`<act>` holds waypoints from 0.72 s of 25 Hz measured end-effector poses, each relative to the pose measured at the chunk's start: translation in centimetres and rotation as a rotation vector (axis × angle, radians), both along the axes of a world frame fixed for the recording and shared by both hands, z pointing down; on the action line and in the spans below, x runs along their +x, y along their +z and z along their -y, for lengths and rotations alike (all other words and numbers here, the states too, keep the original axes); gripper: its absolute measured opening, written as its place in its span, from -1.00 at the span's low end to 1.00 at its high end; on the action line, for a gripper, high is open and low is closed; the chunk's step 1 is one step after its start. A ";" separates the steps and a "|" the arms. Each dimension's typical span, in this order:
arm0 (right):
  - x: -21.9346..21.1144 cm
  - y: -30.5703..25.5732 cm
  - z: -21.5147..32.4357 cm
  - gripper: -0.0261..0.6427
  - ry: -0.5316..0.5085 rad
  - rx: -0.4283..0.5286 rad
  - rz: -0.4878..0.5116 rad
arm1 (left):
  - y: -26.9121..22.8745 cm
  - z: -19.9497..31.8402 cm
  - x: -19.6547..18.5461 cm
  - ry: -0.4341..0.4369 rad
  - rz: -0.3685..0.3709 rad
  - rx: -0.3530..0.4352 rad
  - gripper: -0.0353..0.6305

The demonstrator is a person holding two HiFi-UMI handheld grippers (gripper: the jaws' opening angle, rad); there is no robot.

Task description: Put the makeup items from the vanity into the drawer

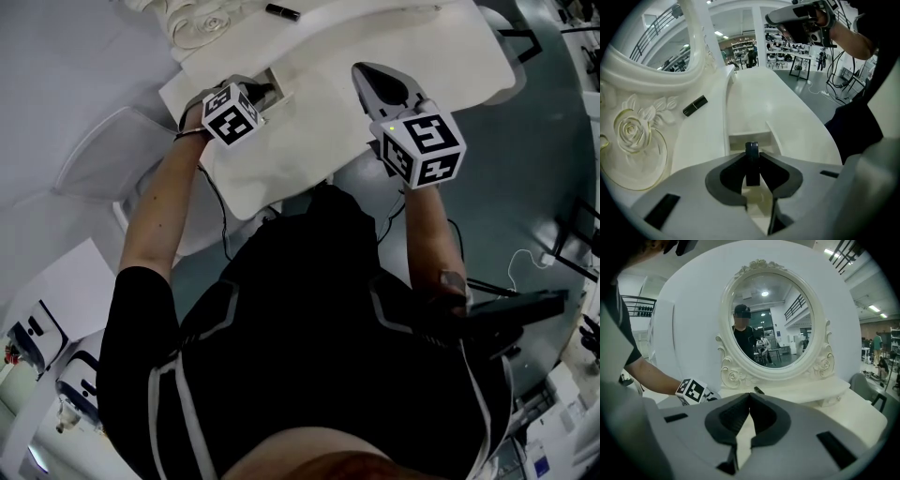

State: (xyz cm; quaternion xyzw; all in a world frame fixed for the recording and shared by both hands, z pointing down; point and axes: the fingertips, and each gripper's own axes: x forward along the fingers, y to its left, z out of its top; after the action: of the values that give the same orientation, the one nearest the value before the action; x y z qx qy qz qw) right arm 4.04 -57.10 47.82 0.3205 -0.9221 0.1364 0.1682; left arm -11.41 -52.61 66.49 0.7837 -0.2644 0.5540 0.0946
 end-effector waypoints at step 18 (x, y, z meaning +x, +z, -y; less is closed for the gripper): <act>0.6 0.7 -0.7 -0.91 0.005 -0.010 0.014 | -0.6 0.3 -0.1 0.017 0.024 0.046 -0.49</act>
State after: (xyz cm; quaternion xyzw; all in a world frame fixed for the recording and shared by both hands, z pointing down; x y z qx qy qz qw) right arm 4.67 -56.39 48.53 0.3209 -0.9218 0.1437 0.1630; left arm -11.52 -52.96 65.90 0.7812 -0.2715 0.5579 0.0686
